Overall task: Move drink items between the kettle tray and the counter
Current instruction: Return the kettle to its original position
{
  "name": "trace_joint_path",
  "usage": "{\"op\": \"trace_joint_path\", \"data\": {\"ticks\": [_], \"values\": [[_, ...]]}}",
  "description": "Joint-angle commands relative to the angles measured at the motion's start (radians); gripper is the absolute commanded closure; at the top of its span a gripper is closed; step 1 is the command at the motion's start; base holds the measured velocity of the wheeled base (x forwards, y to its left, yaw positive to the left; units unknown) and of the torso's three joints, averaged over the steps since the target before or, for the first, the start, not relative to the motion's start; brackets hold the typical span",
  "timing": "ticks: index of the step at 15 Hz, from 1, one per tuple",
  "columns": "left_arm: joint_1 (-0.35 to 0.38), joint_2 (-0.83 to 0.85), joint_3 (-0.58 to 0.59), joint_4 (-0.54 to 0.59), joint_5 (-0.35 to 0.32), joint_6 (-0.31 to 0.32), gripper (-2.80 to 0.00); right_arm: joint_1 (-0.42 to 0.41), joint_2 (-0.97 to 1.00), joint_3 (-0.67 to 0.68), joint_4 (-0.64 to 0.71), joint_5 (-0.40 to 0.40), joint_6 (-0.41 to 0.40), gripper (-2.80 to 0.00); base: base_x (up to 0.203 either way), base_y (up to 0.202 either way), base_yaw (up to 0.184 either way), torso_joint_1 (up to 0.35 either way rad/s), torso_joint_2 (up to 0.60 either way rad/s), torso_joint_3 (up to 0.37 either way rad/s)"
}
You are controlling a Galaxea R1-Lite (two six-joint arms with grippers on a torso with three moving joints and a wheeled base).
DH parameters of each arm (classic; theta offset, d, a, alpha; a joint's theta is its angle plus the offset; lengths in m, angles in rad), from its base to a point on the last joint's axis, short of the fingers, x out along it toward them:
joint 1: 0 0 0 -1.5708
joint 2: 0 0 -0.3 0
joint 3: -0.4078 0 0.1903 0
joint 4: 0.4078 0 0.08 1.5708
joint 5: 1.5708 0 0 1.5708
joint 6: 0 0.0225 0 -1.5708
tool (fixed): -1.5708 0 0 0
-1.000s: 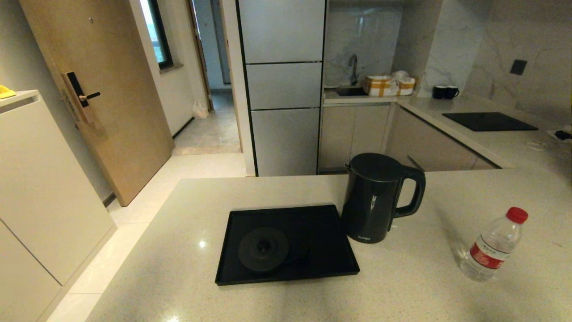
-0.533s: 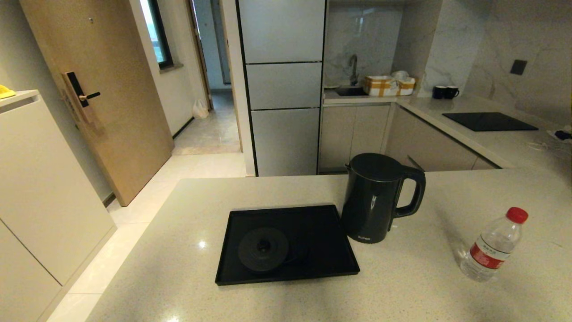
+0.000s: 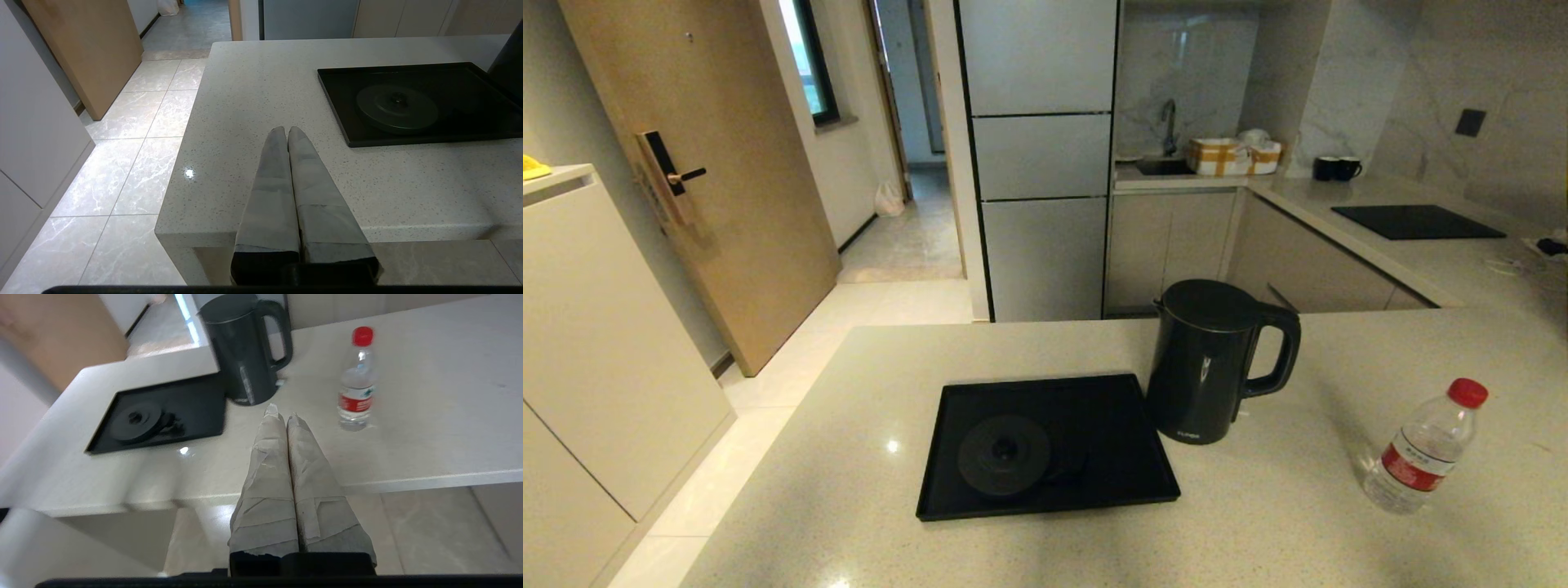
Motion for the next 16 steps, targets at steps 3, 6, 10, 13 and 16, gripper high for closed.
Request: {"op": "trace_joint_path", "data": {"ticks": [3, 6, 10, 13, 16], "values": [[0.000, 0.000, 0.000, 0.001, 0.000, 0.000, 0.00, -0.002, 0.245, 0.009, -0.008, 0.155, -0.006, 0.00, 0.000, 0.000, 0.000, 0.000, 0.00, 0.000], [0.000, 0.000, 0.000, 0.001, 0.000, 0.000, 0.00, 0.000, 0.424, 0.076, -0.141, 0.192, -0.043, 0.00, 0.000, 0.000, 0.000, 0.000, 0.00, 0.000], [0.000, 0.000, 0.000, 0.001, 0.000, 0.000, 0.00, 0.015, 0.686, 0.152, -0.388, 0.205, -0.068, 0.00, 0.000, 0.000, 0.000, 0.000, 0.00, 0.000], [0.000, 0.000, 0.000, 0.001, 0.000, 0.000, 0.00, 0.041, 0.881, 0.165, -0.526, 0.207, -0.068, 0.00, 0.000, 0.000, 0.000, 0.000, 0.00, 0.000], [0.000, 0.000, 0.000, 0.001, 0.000, 0.000, 0.00, 0.054, 1.012, 0.180, -0.691, 0.192, -0.068, 0.00, 0.000, 0.000, 0.000, 0.000, 0.00, 0.000]]}}
